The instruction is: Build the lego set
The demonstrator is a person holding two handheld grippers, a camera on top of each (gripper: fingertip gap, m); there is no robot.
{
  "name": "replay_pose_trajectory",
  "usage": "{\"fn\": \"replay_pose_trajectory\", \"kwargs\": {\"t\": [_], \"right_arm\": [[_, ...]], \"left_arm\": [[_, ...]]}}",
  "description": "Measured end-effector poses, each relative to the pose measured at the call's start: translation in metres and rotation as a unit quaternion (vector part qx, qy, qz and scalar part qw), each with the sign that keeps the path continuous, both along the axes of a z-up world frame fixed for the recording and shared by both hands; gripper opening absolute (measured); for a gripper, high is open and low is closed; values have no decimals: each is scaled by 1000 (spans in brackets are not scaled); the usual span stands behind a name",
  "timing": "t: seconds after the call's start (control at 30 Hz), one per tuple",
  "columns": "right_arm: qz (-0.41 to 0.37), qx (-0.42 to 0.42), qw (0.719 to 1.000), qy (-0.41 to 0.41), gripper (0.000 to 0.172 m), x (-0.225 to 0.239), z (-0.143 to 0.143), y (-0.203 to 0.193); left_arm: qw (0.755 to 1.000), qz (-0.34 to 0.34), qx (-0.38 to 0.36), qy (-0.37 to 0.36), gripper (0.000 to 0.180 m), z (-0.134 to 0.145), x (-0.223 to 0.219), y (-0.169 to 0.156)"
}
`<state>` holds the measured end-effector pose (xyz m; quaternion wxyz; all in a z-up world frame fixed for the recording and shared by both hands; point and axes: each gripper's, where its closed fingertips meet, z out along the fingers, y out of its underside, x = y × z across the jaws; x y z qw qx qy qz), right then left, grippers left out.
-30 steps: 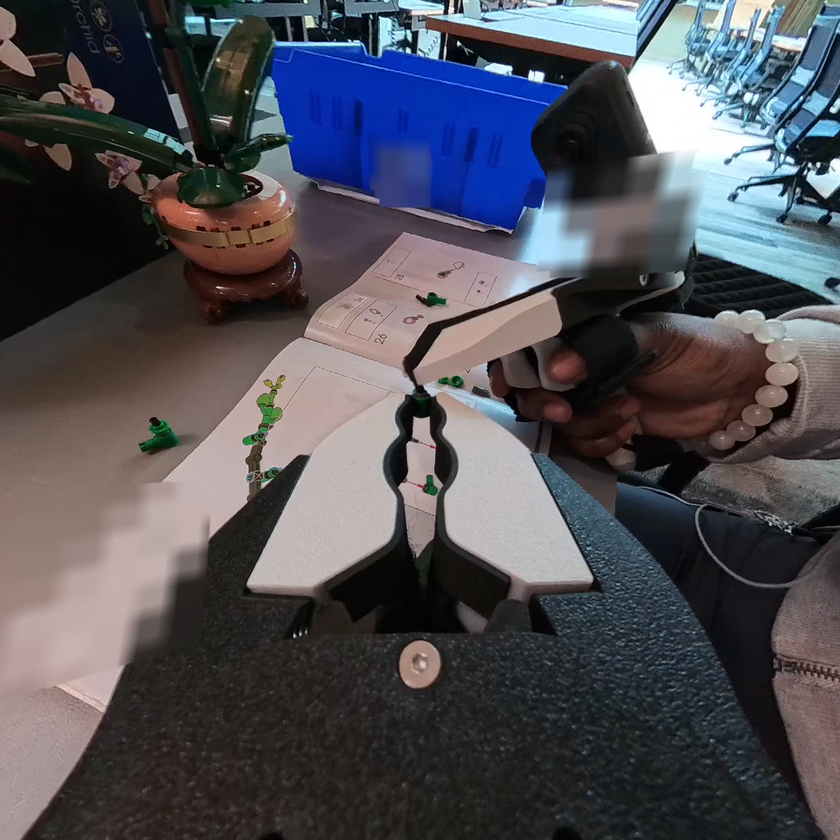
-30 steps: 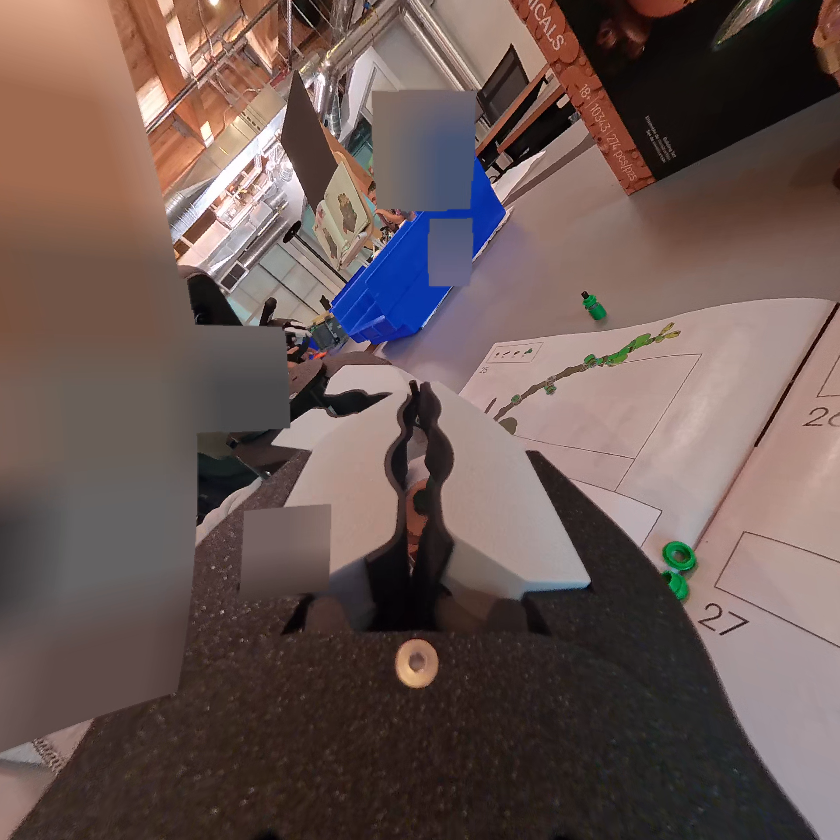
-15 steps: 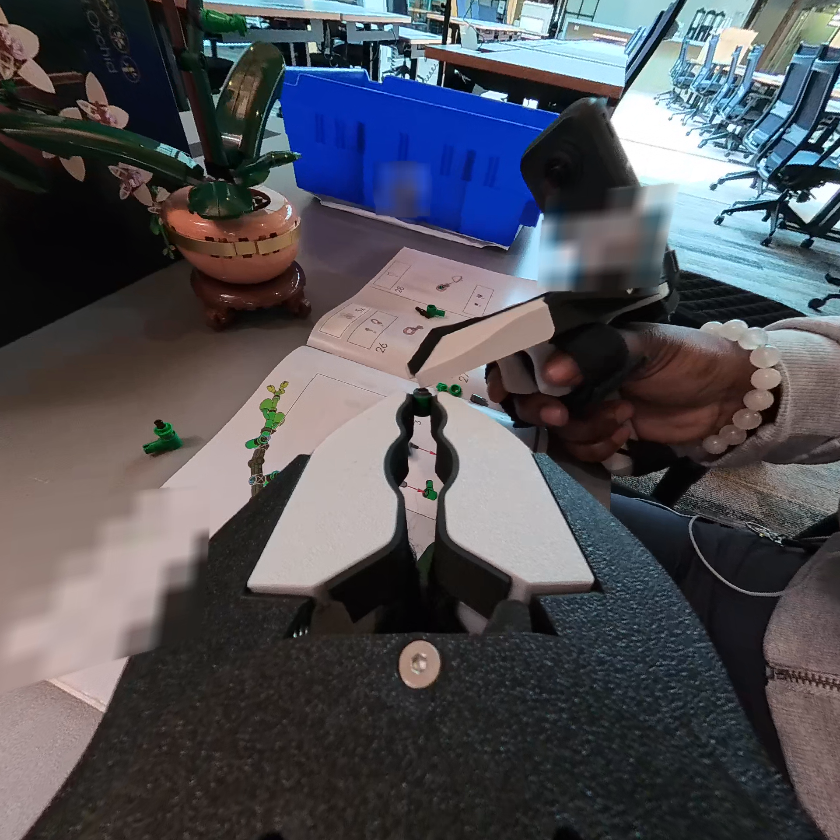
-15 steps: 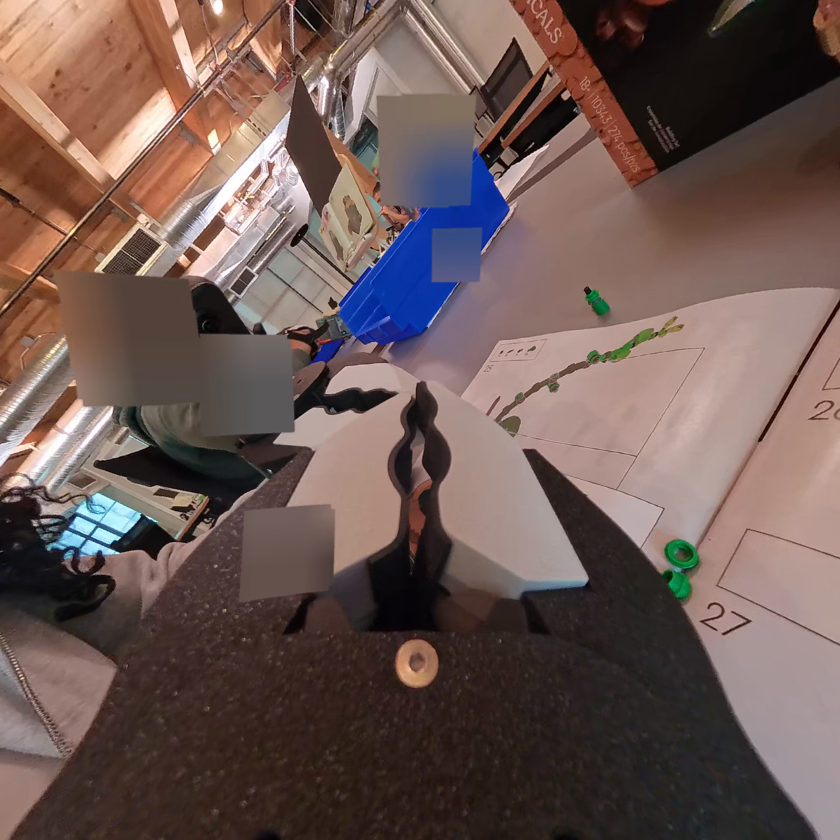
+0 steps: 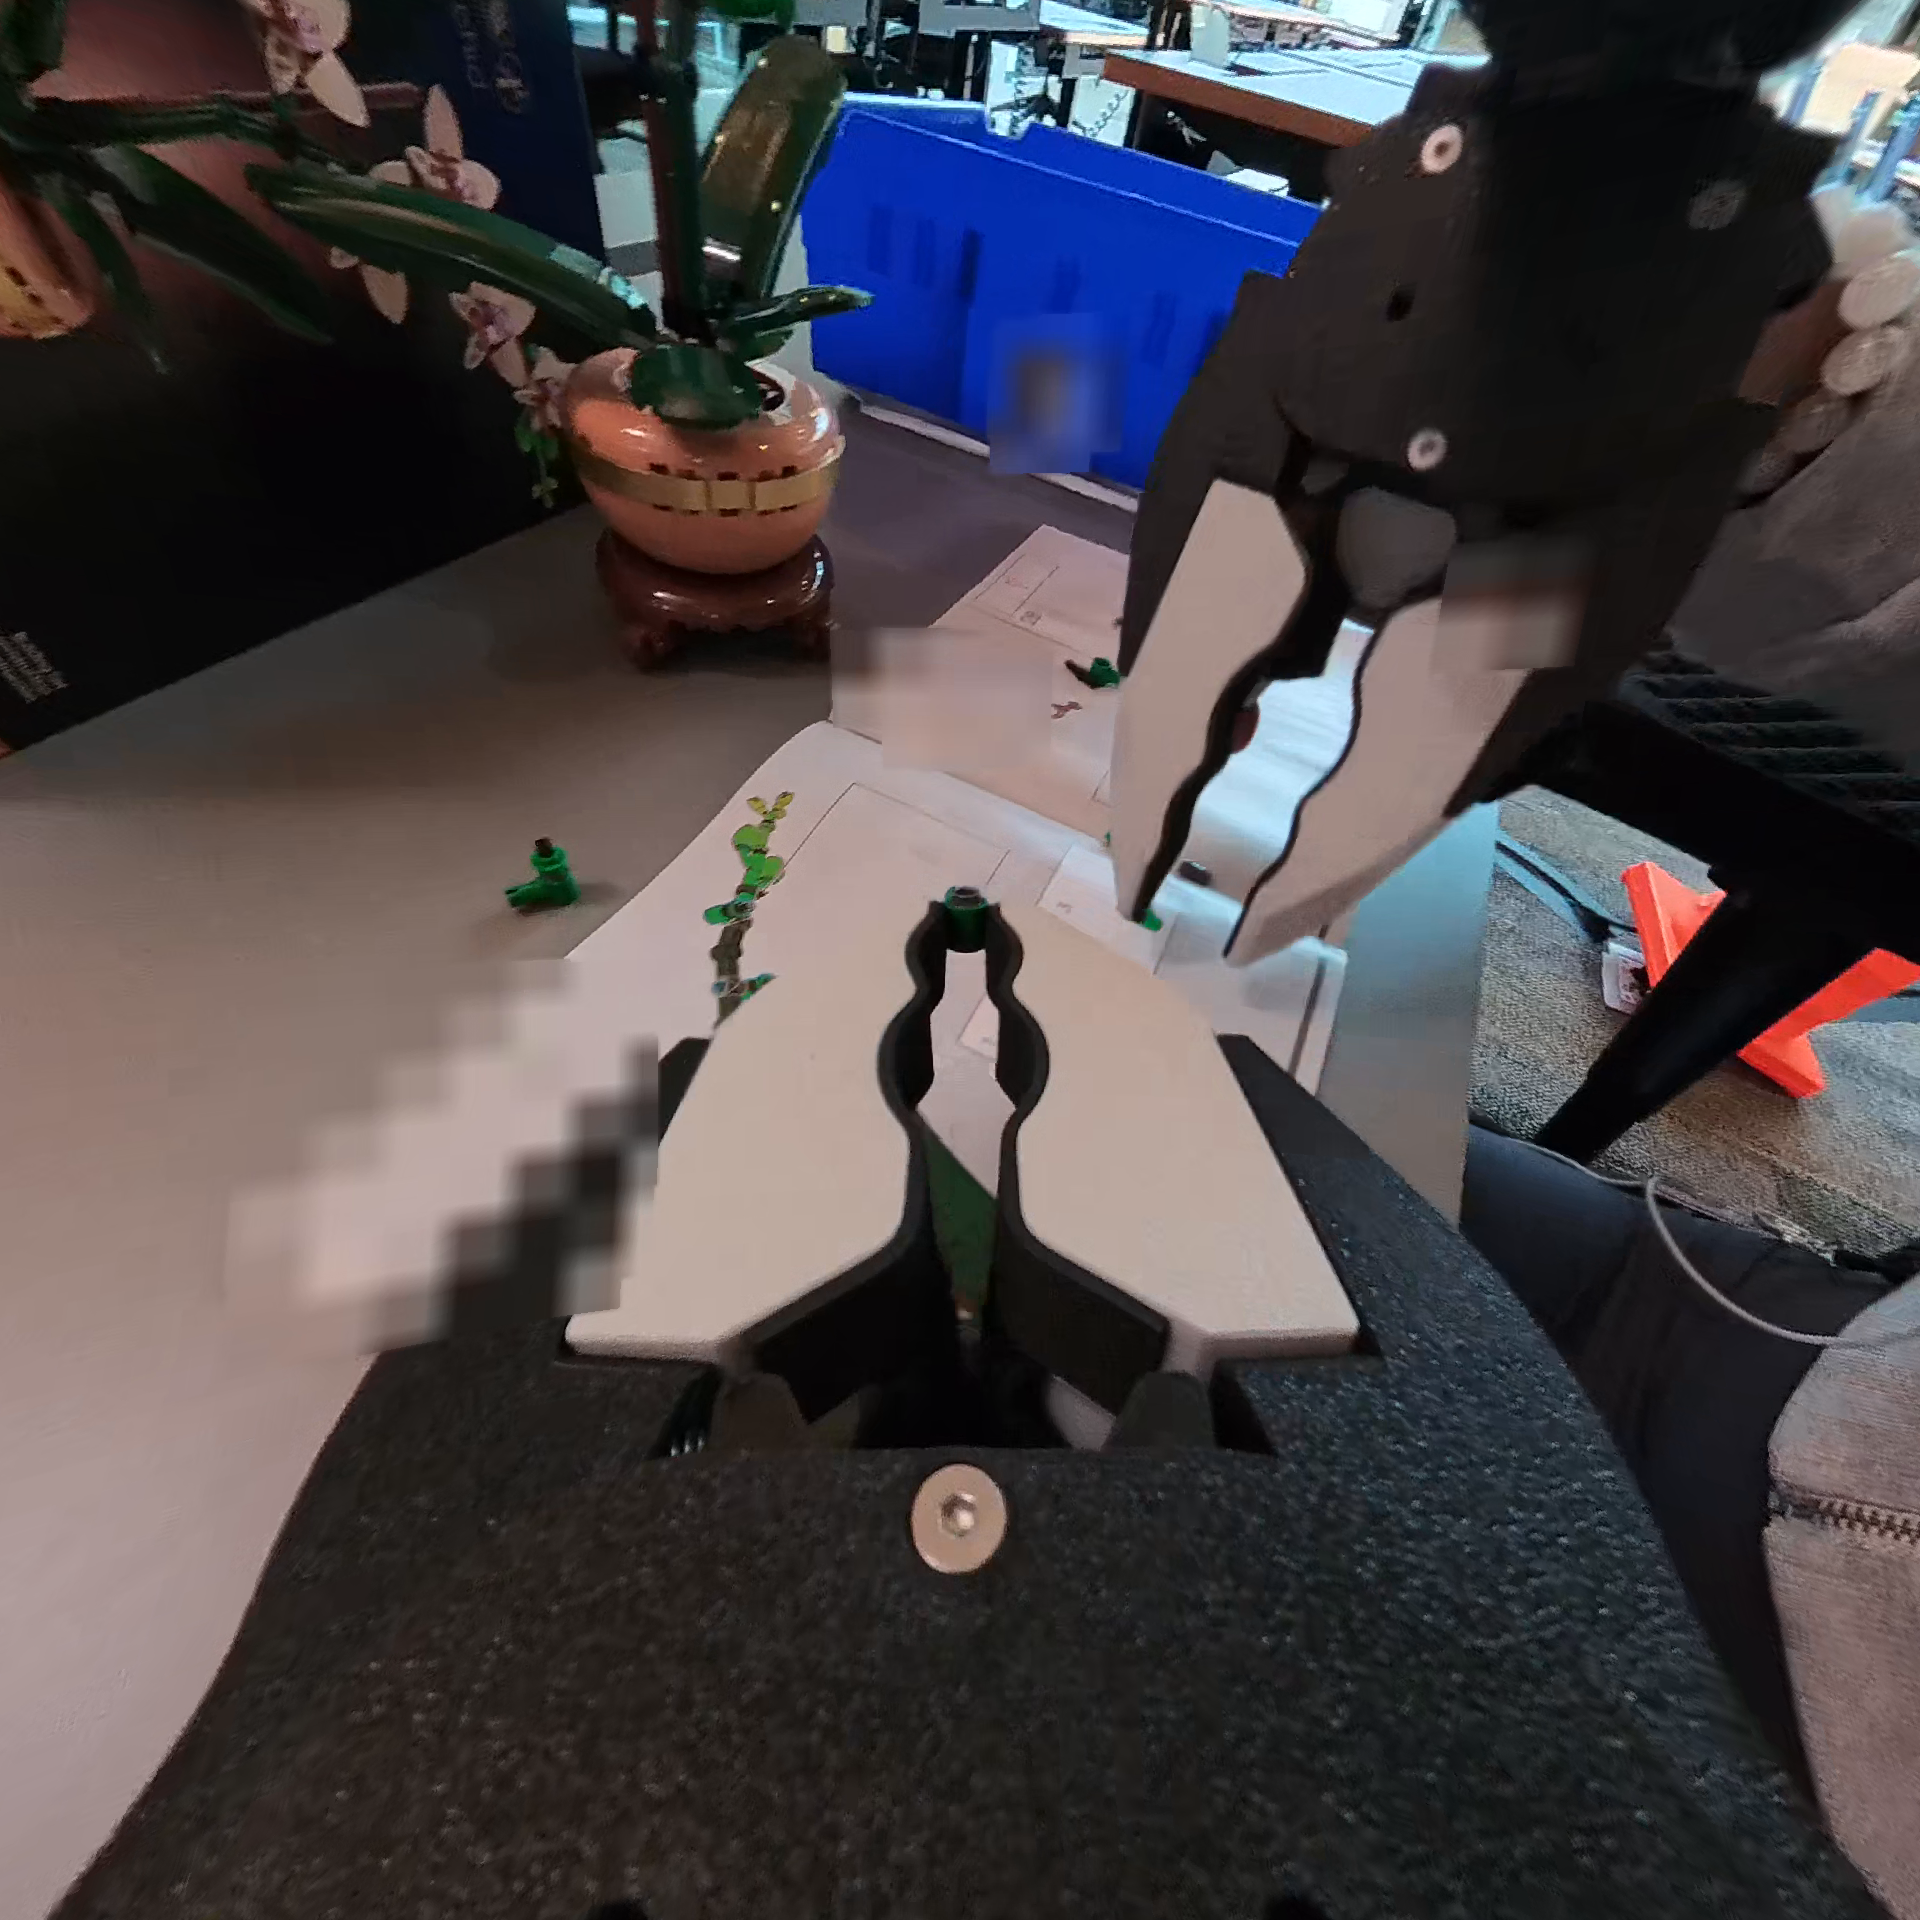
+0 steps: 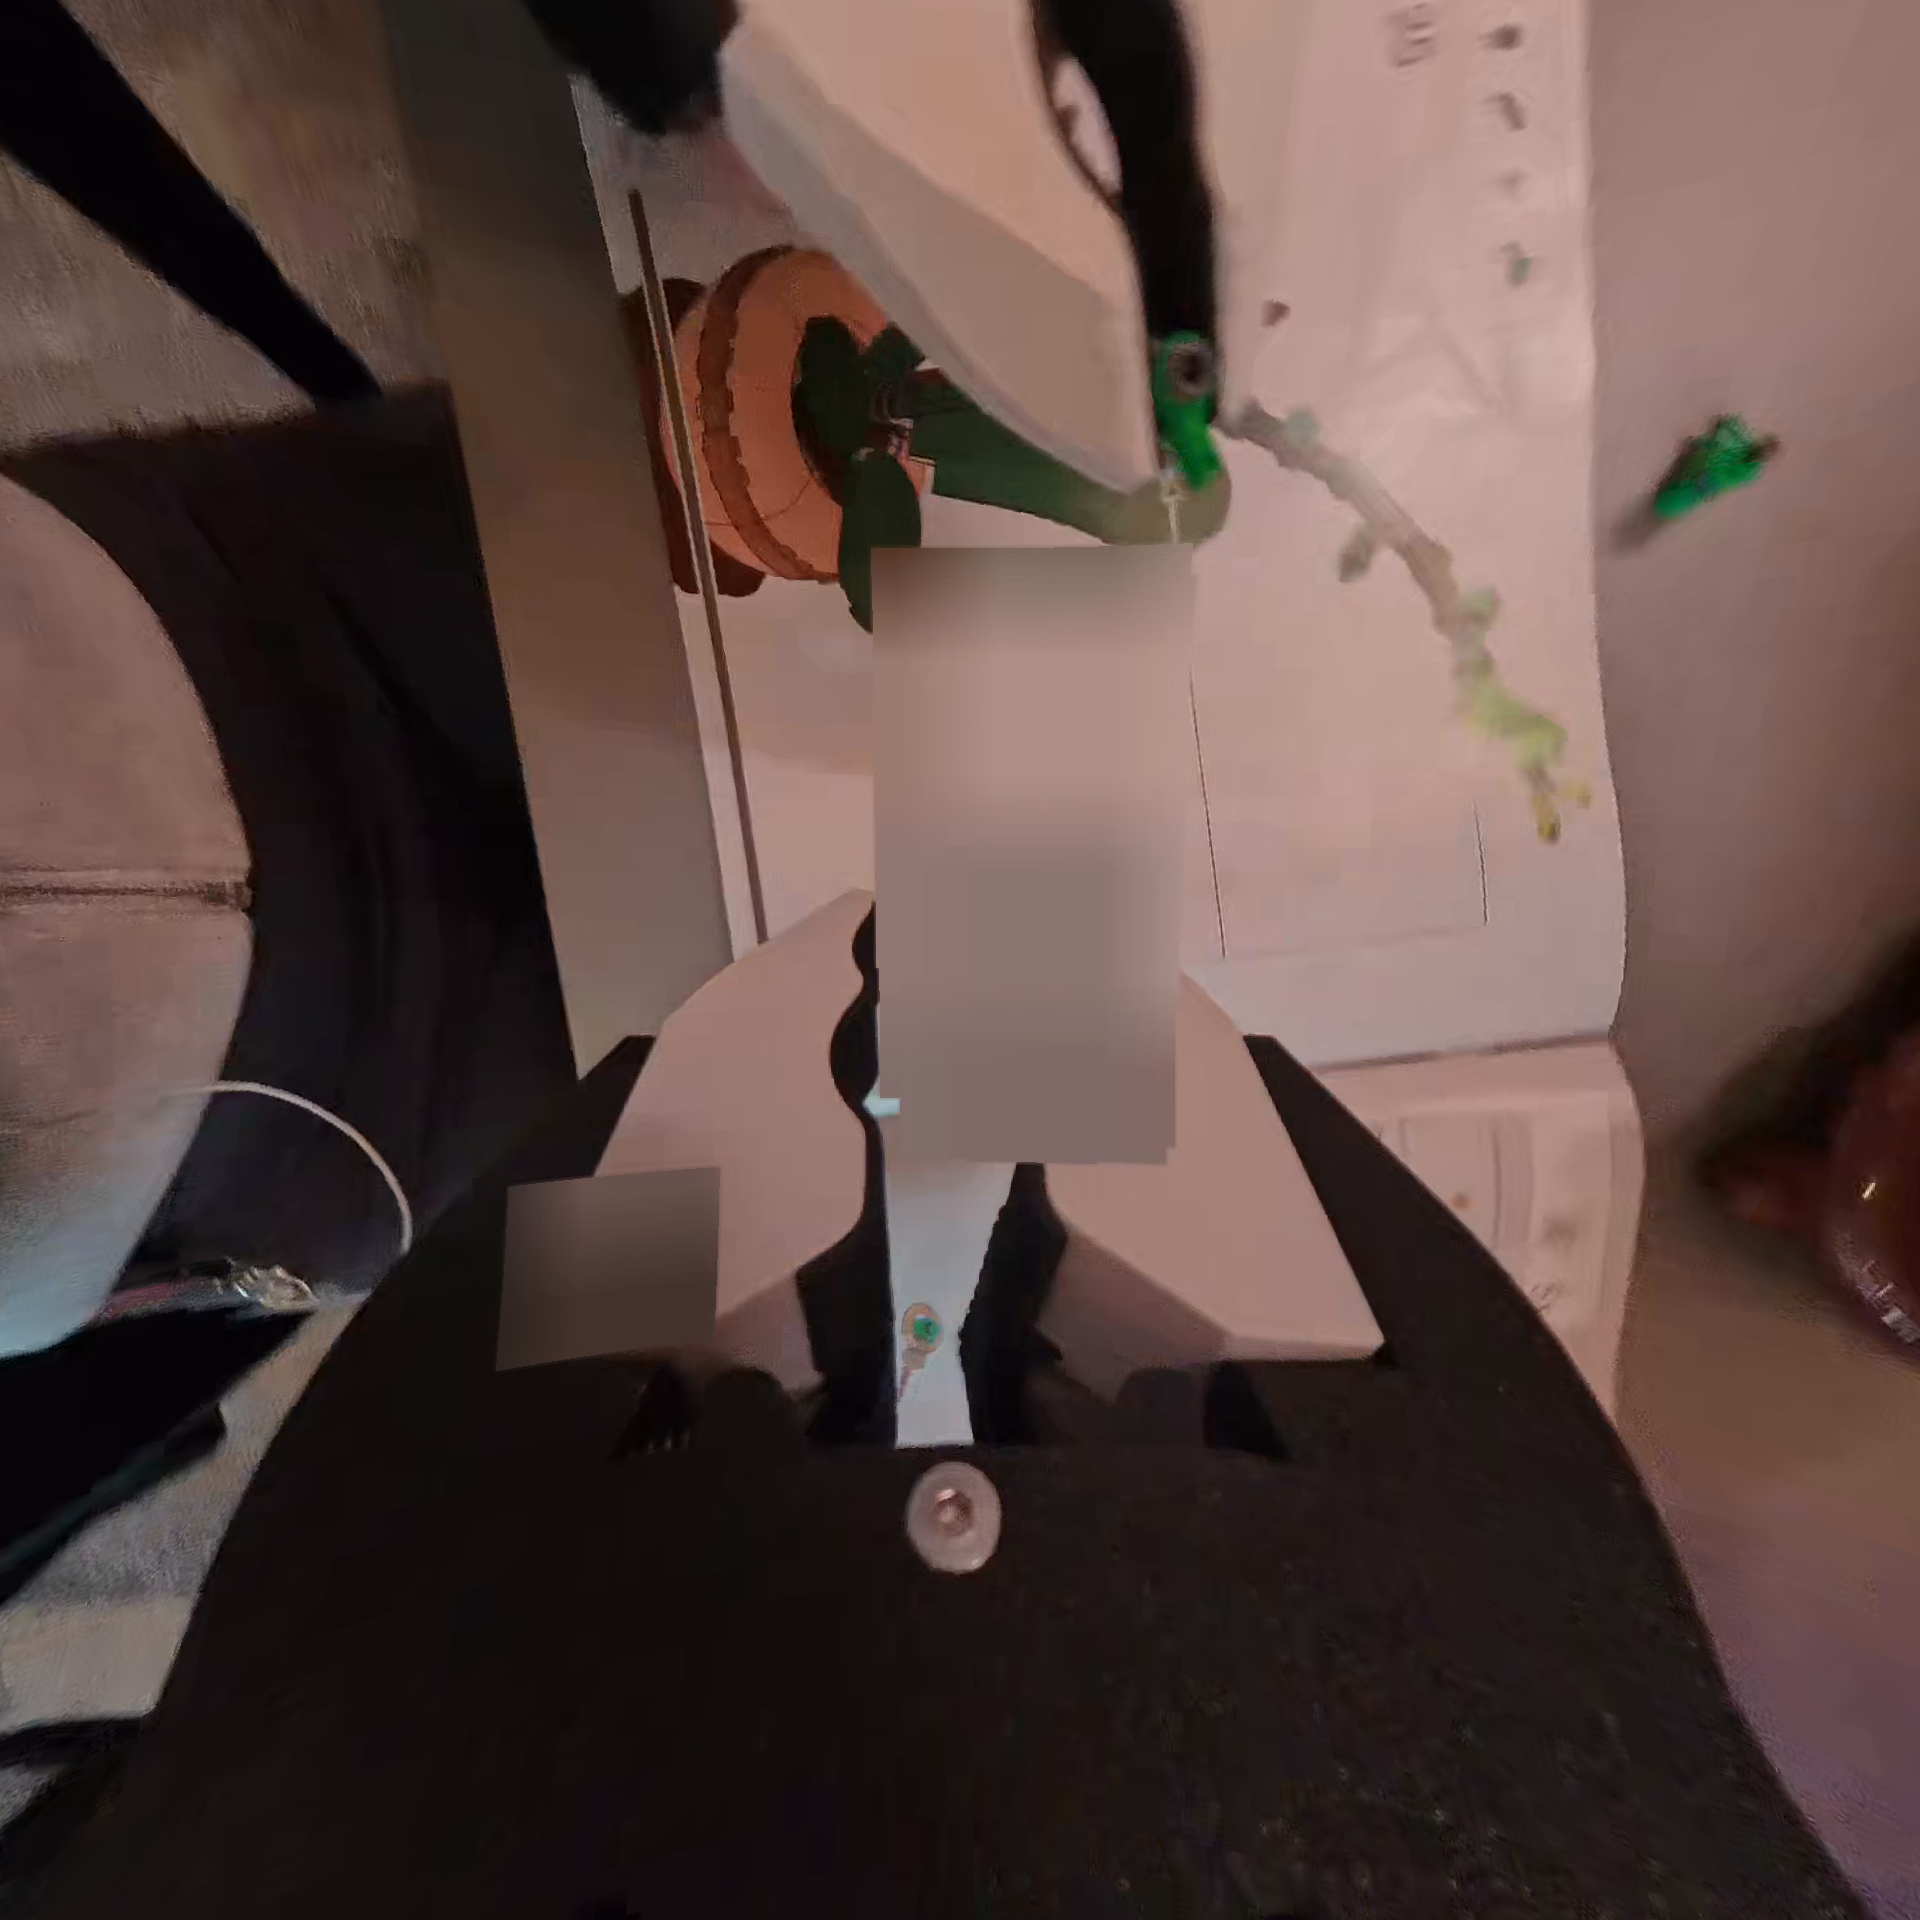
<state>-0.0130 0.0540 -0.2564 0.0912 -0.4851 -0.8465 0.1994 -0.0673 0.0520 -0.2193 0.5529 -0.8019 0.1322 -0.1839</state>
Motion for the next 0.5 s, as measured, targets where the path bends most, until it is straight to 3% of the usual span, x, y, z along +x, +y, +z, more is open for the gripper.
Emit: {"fn": "replay_pose_trajectory", "kwargs": {"t": [0.1,0.17,0.23,0.43,0.5], "right_arm": [[29,56,996,-68,23,-7,-13,-4],[33,56,994,-93,13,-9,-20,-8],[29,58,993,-95,2,-11,-19,-10],[68,97,990,-76,2,-11,-19,-10],[60,62,995,-44,2,-14,-18,-10]], "left_arm": [[1000,12,-5,-1,6,-3,-9,-2],[1000,13,-5,-7,6,-2,-12,-4],[1000,12,-4,-8,6,-2,-14,-4],[1000,6,-3,-14,6,-2,-14,-5],[1000,7,-1,-11,6,-1,-15,-5]]}}
